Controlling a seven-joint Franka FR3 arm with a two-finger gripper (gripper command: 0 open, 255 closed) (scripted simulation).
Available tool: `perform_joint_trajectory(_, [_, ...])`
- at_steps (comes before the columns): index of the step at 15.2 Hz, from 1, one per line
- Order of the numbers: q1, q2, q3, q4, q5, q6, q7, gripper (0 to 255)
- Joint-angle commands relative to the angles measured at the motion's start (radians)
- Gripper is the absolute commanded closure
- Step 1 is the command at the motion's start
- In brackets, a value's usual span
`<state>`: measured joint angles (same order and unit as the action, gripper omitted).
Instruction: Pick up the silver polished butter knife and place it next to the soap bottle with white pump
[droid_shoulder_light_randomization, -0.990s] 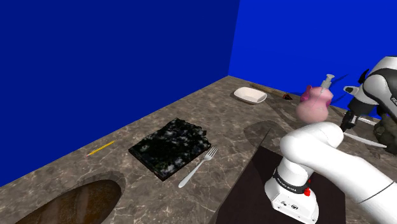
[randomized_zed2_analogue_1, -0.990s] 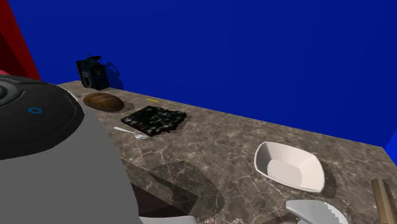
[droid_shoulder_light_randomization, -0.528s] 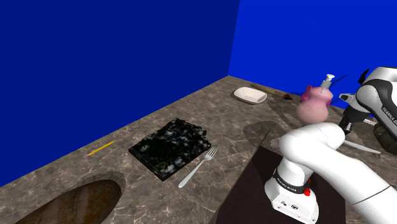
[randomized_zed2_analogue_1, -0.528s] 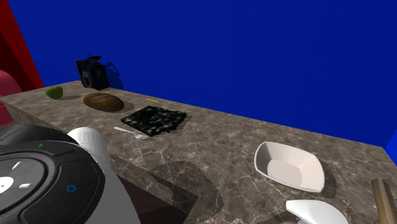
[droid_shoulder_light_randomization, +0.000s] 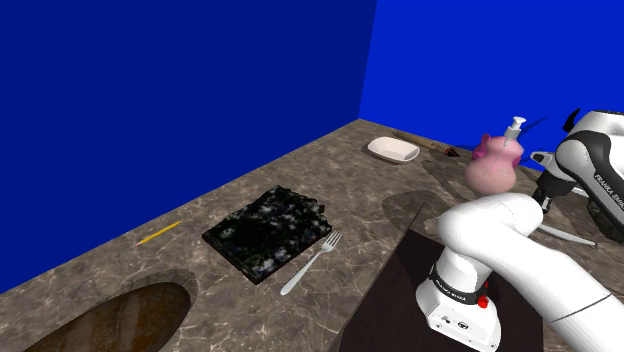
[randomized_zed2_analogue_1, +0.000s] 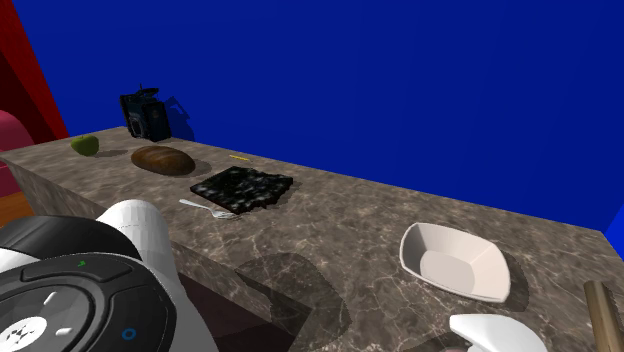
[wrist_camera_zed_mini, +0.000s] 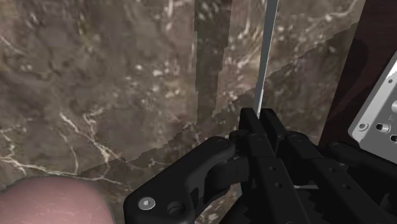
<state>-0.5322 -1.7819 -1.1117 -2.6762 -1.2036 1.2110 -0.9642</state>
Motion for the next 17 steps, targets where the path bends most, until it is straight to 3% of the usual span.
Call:
perform_joint_trajectory(1, [0.0,0.0,0.0,0.0,0.0,0.0,0.0,255])
perform_joint_trajectory(2, [0.0,0.0,0.0,0.0,0.0,0.0,0.0,255])
perform_joint_trajectory(3, [0.0,0.0,0.0,0.0,0.0,0.0,0.0,0])
perform_joint_trajectory(8, [0.0,0.0,0.0,0.0,0.0,0.0,0.0,0])
perform_joint_trajectory(12, [0.063,0.058,0.132,0.086,0.121,-0.039,0.016,0])
perform_joint_trajectory(17, [0.063,0.059,0.132,0.085,0.121,-0.039,0.016,0])
